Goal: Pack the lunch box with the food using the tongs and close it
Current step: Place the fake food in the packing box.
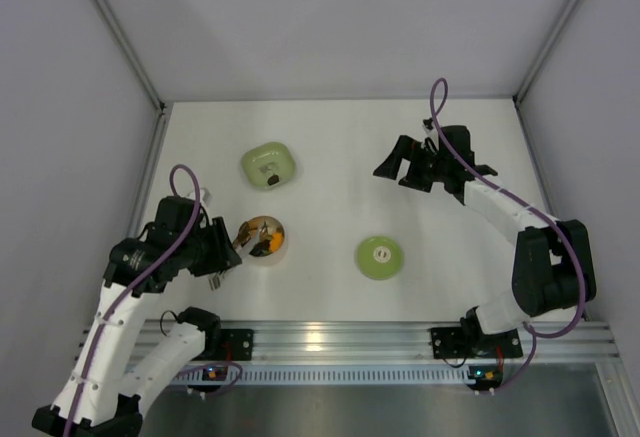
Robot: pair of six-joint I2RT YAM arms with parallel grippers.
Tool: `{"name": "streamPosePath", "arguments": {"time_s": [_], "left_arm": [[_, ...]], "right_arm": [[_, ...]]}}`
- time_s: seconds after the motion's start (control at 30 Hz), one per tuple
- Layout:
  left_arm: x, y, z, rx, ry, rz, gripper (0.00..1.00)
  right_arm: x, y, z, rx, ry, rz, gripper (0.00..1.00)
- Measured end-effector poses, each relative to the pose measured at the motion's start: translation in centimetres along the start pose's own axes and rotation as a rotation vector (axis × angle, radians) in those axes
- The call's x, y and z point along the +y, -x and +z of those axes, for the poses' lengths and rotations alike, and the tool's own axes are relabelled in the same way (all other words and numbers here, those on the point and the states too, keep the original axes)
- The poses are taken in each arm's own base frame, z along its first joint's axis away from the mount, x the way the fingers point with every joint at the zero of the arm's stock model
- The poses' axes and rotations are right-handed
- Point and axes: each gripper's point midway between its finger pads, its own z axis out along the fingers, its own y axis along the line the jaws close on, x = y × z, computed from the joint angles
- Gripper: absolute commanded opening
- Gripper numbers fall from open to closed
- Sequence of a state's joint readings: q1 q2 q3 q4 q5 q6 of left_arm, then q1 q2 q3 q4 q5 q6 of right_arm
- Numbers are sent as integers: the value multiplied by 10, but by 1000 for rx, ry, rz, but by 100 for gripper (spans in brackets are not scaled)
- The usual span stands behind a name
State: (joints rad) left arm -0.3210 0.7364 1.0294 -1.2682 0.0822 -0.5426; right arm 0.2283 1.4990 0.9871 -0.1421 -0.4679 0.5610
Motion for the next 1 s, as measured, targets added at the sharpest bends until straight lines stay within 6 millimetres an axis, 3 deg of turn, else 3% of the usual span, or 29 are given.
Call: {"name": "streamPosePath", "arguments": {"time_s": [0.3,0.4,0.57,0.77,1.0], "left_arm": [[-10,15,-7,-26,-15,-2,46],[-19,33,-13,-57,-25,3,46],[-34,72,-3,-99,-5,20,47],[-46,120,40,-113,55,38,47],[-40,141,99,-61,149,64,47]], "right_arm": [[0,0,0,0,0,-1,99],[1,1,0,-1,2,-2,100],[5,5,-1,-5,12,-12,99],[10,7,-2,-6,31,-23,99],[12,6,-2,1,43,-31,99]]}}
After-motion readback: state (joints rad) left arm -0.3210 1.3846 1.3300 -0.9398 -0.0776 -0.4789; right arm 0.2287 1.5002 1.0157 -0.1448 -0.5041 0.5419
